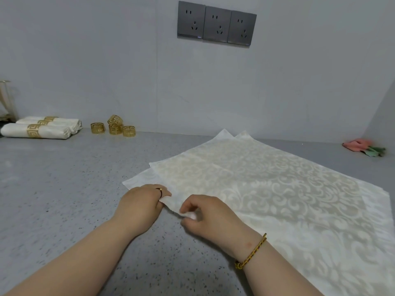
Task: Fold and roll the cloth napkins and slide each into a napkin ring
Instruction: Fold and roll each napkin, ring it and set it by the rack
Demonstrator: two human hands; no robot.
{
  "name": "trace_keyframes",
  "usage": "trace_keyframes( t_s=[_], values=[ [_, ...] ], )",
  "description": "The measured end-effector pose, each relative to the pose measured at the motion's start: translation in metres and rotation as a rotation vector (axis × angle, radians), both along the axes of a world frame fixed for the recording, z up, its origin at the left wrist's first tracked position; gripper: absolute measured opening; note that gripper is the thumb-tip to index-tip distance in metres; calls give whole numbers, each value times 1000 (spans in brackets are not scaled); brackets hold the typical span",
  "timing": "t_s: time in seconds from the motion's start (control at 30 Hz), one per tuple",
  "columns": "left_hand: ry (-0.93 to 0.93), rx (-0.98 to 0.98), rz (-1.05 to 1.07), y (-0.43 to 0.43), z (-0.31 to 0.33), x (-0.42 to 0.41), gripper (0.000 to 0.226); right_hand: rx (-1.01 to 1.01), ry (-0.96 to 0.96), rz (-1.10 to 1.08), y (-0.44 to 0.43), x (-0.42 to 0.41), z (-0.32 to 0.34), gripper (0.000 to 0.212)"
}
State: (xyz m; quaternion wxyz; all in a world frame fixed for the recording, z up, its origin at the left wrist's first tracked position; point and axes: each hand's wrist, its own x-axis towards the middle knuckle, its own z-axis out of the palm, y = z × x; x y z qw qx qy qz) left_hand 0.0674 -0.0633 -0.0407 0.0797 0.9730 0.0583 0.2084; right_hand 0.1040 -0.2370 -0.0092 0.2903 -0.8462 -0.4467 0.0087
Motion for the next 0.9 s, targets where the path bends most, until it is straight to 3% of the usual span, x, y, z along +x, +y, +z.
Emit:
trace_keyframes(
  t_s=[0.2,0.33,0.4,0.53,0.63,0.7,0.77,0.9],
  values=[
    [-4,36,58,3,-3,-4,36,-238,-226,-102,-6,-8,-2,36],
    [49,98,103,8,5,-23,35,-226,-389,-140,-19,-16,-11,36],
    [40,116,114,11,9,-35,34,-201,-369,-153,-30,-22,-12,31],
    [16,239,72,22,16,-65,21,-368,-465,-245,-49,-29,-14,27],
    [86,255,45,28,24,-93,33,-385,-498,-261,-59,-34,-11,42],
    [112,198,114,40,22,-111,16,-362,-516,-264,-64,-32,-13,48],
    [81,219,65,53,19,-128,17,-334,-529,-282,-68,-28,-14,49],
    [28,120,45,72,18,-169,26,-394,-555,-295,-72,-42,7,29]
  ],
)
